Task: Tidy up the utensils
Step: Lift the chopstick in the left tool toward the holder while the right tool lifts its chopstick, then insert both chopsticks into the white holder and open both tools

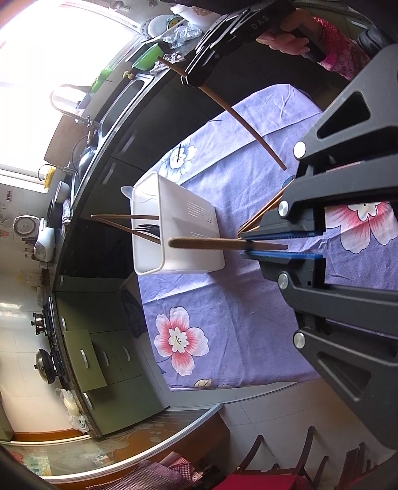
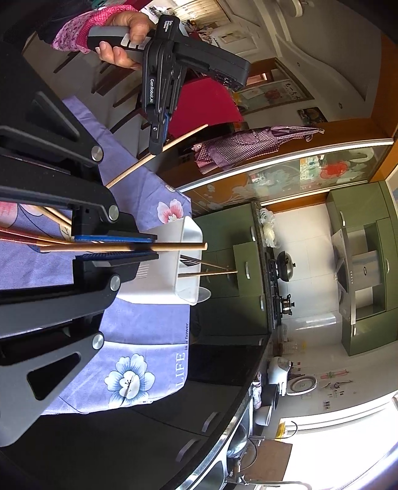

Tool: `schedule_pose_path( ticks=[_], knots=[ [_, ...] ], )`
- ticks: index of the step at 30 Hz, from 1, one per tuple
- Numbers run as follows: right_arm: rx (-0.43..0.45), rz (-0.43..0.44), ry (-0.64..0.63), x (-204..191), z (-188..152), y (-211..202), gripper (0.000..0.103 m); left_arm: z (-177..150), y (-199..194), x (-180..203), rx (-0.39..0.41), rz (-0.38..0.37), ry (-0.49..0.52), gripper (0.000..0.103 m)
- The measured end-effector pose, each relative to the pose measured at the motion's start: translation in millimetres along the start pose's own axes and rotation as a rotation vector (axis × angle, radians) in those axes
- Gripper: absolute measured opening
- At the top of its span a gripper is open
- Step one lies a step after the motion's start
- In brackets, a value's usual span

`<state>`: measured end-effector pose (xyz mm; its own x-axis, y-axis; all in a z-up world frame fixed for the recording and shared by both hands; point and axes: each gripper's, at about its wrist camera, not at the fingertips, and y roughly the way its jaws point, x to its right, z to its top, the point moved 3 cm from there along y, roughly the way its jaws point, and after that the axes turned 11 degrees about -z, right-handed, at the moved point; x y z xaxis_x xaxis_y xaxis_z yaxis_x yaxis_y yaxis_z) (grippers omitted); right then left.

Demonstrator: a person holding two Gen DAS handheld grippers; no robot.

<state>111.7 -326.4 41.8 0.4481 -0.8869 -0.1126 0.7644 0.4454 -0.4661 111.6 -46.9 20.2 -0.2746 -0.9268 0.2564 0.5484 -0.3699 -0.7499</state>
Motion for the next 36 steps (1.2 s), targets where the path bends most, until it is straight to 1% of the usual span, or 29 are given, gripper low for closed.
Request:
schedule_pose_path(
  ticks=[4, 9, 12, 15, 18, 21, 25, 30, 32, 34, 35, 36],
  knots=[
    [0.052, 0.009, 0.004, 0, 37, -6, 0.006, 30, -21, 9, 0.049, -0.009, 0.024, 0.007],
    [0.141, 0.009, 0.015, 0, 93, -14, 0.006, 76, -56, 27, 0.154, 0.007, 0.082, 0.007],
    [0.196, -0.010, 0.027, 0, 127, -13, 0.006, 103, -69, 37, 0.212, 0.019, 0.109, 0.007],
    [0.228, -0.039, 0.031, 0, 156, -2, 0.006, 127, -70, 44, 0.240, 0.036, 0.133, 0.007],
    [0.238, -0.085, 0.028, 2, 172, 20, 0.006, 147, -57, 42, 0.246, 0.056, 0.134, 0.007],
    [0.209, -0.109, 0.034, 7, 173, 50, 0.006, 159, -32, 32, 0.233, 0.072, 0.114, 0.007],
    [0.132, -0.118, 0.047, 16, 152, 92, 0.006, 160, 4, 15, 0.206, 0.090, 0.088, 0.007],
    [0.031, -0.126, 0.051, 23, 113, 133, 0.006, 140, 49, -2, 0.102, 0.084, 0.060, 0.007],
    [-0.001, -0.126, 0.050, 26, 99, 145, 0.007, 133, 61, -6, 0.076, 0.081, 0.047, 0.008],
    [-0.020, -0.119, 0.044, 26, 91, 152, 0.008, 126, 68, -10, 0.054, 0.074, 0.036, 0.020],
    [-0.027, -0.116, 0.039, 26, 88, 155, 0.008, 123, 69, -11, 0.048, 0.069, 0.033, 0.034],
    [-0.030, -0.114, 0.036, 26, 86, 155, 0.013, 121, 69, -10, 0.047, 0.070, 0.034, 0.040]
  ],
)
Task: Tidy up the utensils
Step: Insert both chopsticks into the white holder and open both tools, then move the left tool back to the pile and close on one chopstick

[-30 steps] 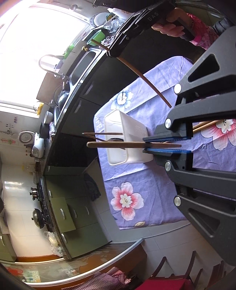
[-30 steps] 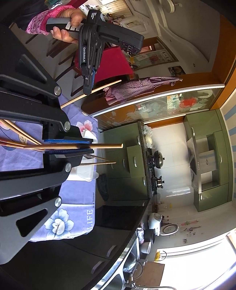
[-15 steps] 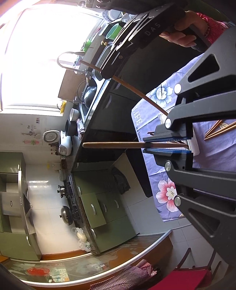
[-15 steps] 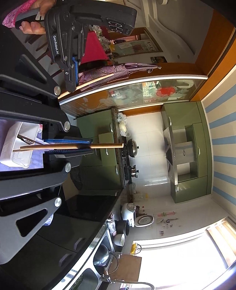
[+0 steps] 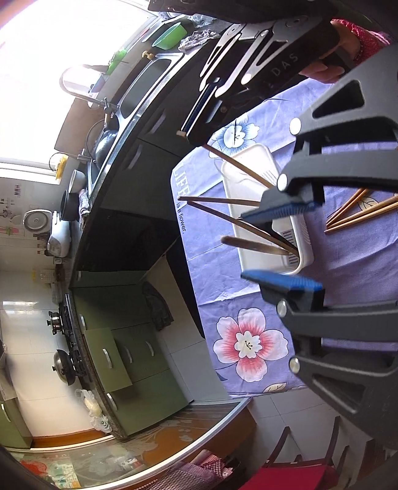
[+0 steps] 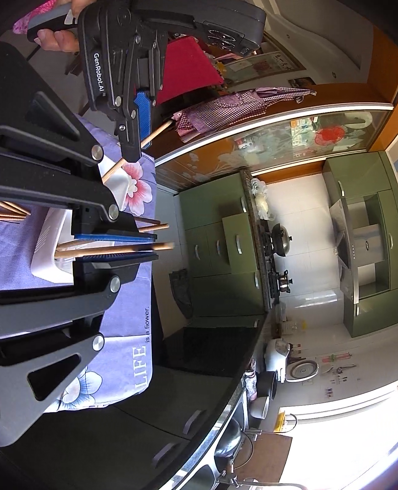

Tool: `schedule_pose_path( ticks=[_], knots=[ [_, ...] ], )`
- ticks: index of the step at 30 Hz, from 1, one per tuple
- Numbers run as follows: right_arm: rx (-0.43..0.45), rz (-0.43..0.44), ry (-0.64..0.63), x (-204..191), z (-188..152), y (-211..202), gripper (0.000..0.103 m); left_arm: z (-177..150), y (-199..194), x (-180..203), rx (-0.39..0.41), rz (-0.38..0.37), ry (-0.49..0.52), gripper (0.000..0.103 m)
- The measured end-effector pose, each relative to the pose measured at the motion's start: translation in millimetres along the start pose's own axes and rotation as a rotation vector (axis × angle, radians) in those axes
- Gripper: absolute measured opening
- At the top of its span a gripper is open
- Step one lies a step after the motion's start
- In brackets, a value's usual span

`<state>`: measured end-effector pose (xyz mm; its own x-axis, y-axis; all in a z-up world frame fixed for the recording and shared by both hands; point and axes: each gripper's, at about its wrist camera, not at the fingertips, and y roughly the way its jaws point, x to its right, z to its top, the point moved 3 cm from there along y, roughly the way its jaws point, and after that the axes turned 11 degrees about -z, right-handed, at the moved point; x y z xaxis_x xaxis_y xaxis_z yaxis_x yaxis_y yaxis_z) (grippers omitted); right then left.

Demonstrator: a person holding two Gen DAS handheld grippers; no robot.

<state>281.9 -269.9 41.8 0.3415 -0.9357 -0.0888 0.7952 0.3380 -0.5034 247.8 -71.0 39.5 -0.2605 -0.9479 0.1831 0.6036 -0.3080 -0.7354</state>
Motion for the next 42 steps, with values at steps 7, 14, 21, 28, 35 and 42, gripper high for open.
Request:
schedule_pose_path(
  ticks=[7, 14, 21, 28, 35, 42],
  knots=[
    [0.075, 0.016, 0.020, 6, -15, -48, 0.018, -14, -28, 13, 0.024, -0.030, 0.019, 0.040],
    [0.123, -0.074, 0.032, 28, -75, -115, 0.031, -51, -50, 24, 0.025, -0.084, 0.001, 0.045],
    [0.036, -0.093, 0.128, 61, -145, -131, 0.037, -89, -40, 25, -0.034, -0.050, -0.026, 0.045],
    [-0.050, -0.039, 0.204, 74, -188, -119, 0.037, -169, 62, 14, -0.293, -0.065, -0.167, 0.025],
    [-0.082, -0.033, 0.244, 79, -199, -115, 0.037, -189, 96, 11, -0.323, -0.015, -0.213, 0.025],
    [-0.096, -0.011, 0.265, 80, -198, -111, 0.037, -195, 101, 14, -0.337, 0.006, -0.210, 0.025]
  ],
)
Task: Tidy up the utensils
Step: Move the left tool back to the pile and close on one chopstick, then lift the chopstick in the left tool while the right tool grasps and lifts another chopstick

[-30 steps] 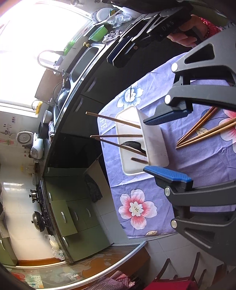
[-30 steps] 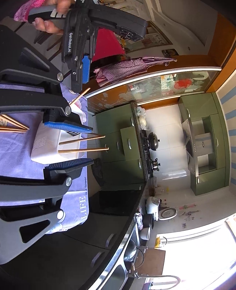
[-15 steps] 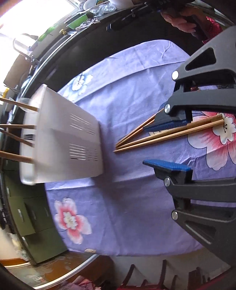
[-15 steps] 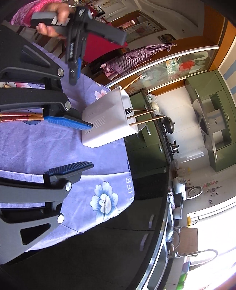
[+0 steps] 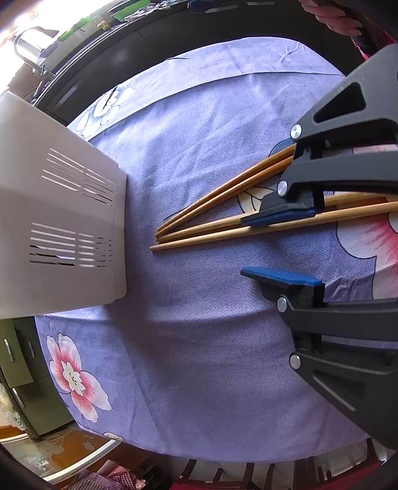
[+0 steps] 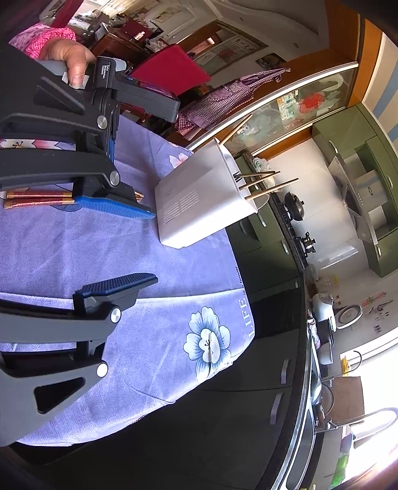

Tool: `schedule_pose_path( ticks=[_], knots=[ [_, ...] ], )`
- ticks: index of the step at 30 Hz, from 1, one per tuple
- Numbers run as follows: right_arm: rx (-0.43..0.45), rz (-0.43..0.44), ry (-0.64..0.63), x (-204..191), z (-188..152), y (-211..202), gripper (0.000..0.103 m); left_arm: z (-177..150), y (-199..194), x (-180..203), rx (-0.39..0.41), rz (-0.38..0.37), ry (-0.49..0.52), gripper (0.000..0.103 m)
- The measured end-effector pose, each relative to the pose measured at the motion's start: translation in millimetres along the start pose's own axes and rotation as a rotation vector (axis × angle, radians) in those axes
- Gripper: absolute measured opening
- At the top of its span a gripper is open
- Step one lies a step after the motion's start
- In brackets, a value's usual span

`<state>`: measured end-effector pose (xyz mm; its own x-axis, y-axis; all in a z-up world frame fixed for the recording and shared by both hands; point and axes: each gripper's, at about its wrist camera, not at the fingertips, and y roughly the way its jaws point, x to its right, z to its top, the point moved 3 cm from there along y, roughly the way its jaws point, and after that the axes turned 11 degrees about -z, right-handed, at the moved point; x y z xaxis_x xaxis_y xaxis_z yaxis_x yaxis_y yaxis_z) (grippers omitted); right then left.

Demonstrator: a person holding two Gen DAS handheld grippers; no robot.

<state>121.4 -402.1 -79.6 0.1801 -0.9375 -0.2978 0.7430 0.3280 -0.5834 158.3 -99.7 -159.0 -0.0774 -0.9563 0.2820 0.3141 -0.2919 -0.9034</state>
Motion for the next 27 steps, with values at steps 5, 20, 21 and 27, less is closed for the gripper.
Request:
schedule_pose_path(
  ticks=[5, 20, 21, 27],
  knots=[
    [-0.019, 0.009, -0.008, -5, -3, 6, 0.037, -1, 4, 9, 0.002, 0.038, 0.029, 0.025],
    [-0.183, 0.006, -0.401, -85, -43, 76, 0.047, -8, -8, -24, 0.012, 0.063, 0.045, 0.007],
    [-0.188, -0.006, -0.417, -89, -45, 82, 0.047, -9, -10, -27, 0.014, 0.067, 0.045, 0.007],
    [-0.218, -0.047, -0.462, -99, -51, 109, 0.047, -15, -17, -44, 0.018, 0.069, 0.037, 0.007]
  ],
)
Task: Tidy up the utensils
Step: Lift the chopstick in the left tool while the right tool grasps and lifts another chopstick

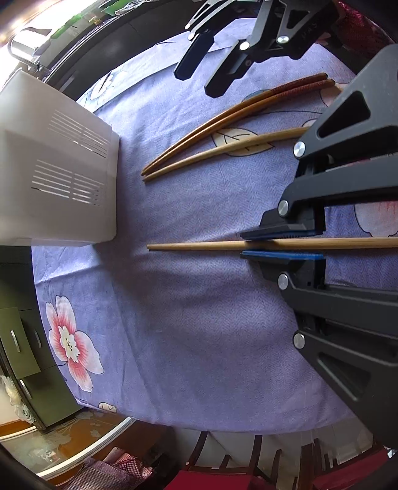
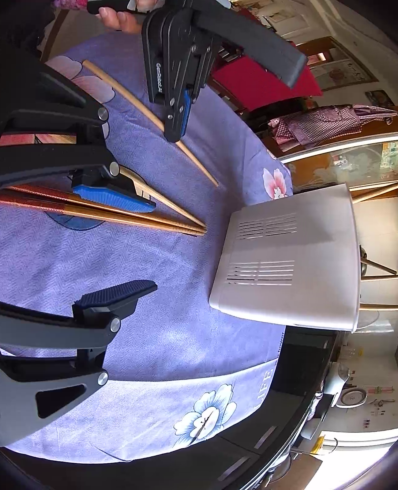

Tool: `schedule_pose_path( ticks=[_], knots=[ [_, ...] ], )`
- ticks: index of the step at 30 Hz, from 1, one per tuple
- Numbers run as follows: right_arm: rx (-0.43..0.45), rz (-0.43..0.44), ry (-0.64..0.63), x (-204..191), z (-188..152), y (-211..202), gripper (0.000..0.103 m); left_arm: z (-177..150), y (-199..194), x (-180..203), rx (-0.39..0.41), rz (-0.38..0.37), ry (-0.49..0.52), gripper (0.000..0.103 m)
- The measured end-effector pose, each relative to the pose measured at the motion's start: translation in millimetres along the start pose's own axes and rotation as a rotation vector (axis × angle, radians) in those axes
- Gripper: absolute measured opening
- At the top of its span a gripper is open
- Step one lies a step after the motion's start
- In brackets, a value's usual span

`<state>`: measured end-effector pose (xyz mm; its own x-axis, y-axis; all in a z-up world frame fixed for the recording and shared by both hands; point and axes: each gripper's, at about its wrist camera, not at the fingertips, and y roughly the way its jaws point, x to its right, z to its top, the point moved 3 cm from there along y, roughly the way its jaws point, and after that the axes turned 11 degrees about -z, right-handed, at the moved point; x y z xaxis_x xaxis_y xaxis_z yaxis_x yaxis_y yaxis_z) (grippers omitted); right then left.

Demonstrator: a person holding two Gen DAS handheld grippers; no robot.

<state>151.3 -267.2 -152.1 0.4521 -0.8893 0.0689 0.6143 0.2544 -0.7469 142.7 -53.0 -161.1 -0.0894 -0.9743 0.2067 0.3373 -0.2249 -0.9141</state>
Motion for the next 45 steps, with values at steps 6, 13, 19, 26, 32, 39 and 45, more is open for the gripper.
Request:
schedule_pose_path(
  ticks=[6, 13, 19, 26, 32, 39, 45],
  knots=[
    [-0.036, -0.037, -0.037, -9, 1, 19, 0.047, 0, 0, -3, 0.001, -0.008, 0.003, 0.007],
    [-0.050, -0.073, -0.075, -14, 3, 28, 0.045, 3, 2, -3, -0.002, -0.004, 0.003, 0.007],
    [-0.088, -0.063, -0.118, -27, 9, 36, 0.032, 13, 7, 1, -0.011, 0.016, 0.015, 0.007],
    [-0.171, -0.002, -0.079, -27, 32, 56, 0.030, 23, 10, 0, -0.041, -0.008, 0.005, 0.009],
    [-0.188, -0.028, -0.071, -25, 38, 59, 0.009, 29, 12, 0, -0.048, -0.017, 0.014, 0.009],
    [-0.137, 0.007, -0.017, -18, 43, 40, 0.006, 23, 7, -12, -0.039, -0.045, -0.008, 0.006],
    [-0.012, 0.044, 0.052, 2, 51, -11, 0.006, 15, -21, -20, 0.040, -0.088, -0.009, 0.006]
  ],
)
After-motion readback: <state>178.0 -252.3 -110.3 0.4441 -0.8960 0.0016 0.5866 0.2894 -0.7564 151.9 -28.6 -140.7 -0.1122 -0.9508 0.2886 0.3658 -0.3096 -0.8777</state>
